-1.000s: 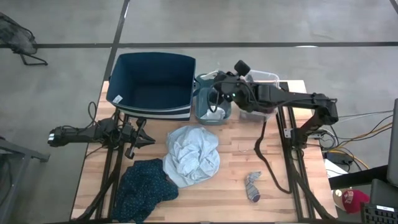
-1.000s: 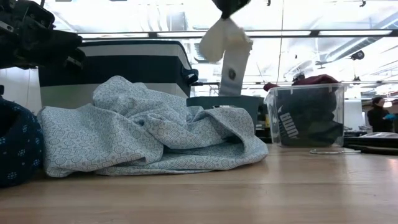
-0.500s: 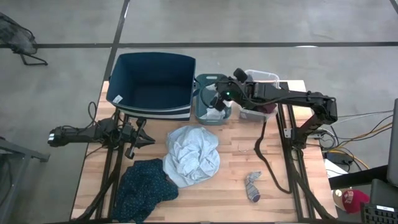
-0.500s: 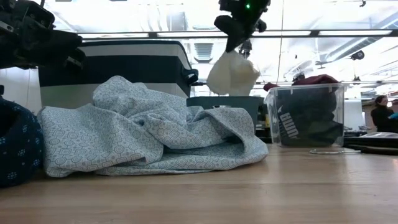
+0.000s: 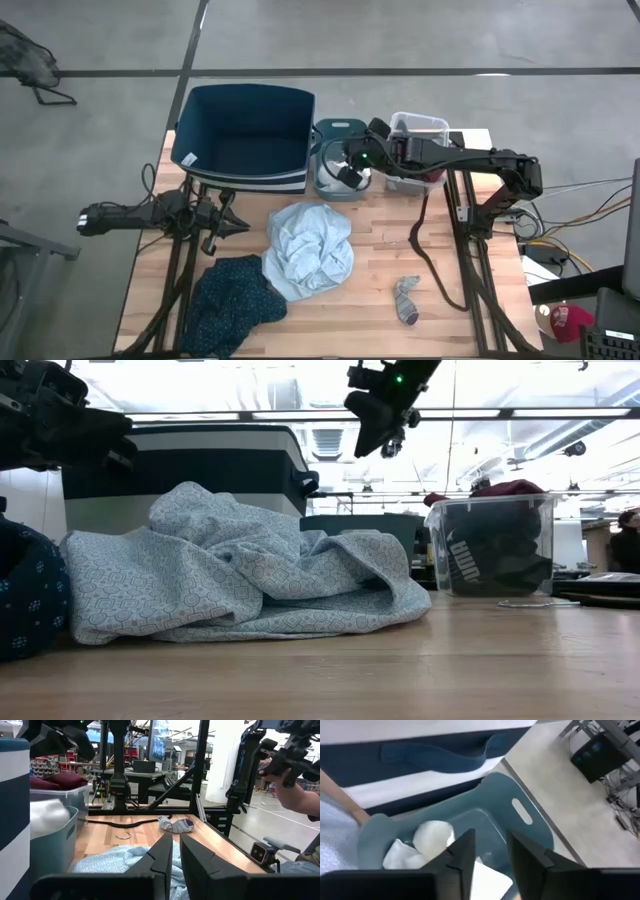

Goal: Pick & Place Cloths
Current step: Put the gray sock into the light blue bin, then put the light blue polo shirt into the blue bin

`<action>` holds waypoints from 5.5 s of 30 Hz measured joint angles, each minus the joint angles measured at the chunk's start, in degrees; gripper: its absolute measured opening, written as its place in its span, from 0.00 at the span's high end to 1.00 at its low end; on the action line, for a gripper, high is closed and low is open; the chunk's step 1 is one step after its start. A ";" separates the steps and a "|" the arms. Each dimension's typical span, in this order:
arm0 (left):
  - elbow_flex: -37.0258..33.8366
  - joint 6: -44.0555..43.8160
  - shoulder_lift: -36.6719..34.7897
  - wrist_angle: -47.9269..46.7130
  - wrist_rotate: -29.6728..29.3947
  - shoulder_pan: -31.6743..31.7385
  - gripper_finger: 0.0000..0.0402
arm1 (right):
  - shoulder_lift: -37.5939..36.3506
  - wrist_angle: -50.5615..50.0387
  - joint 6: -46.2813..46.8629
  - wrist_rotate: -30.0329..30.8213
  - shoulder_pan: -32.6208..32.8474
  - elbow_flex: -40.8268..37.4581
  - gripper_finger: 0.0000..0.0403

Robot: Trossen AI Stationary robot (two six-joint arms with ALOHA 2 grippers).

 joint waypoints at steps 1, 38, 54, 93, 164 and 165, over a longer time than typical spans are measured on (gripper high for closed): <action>0.00 0.02 -0.01 0.02 0.00 0.00 0.90 | 0.00 0.36 0.01 -0.11 0.00 0.00 0.69; 0.00 0.00 0.00 0.02 0.00 0.00 0.90 | -0.23 -21.43 31.58 -24.34 40.37 -8.49 0.46; 0.01 0.00 -0.02 0.01 0.00 0.00 0.90 | -0.22 -17.23 55.12 -23.24 51.48 -24.32 0.45; 0.01 0.00 -0.01 0.01 0.00 0.00 0.90 | -0.22 -13.29 26.66 -0.50 46.28 -13.43 0.97; -0.07 -18.87 0.26 18.52 -8.92 0.02 0.90 | -1.12 8.72 0.15 -8.12 1.65 -7.85 0.61; -0.07 -21.31 0.24 18.75 -8.90 0.02 0.90 | -1.54 8.75 0.00 -8.74 2.25 -7.85 0.66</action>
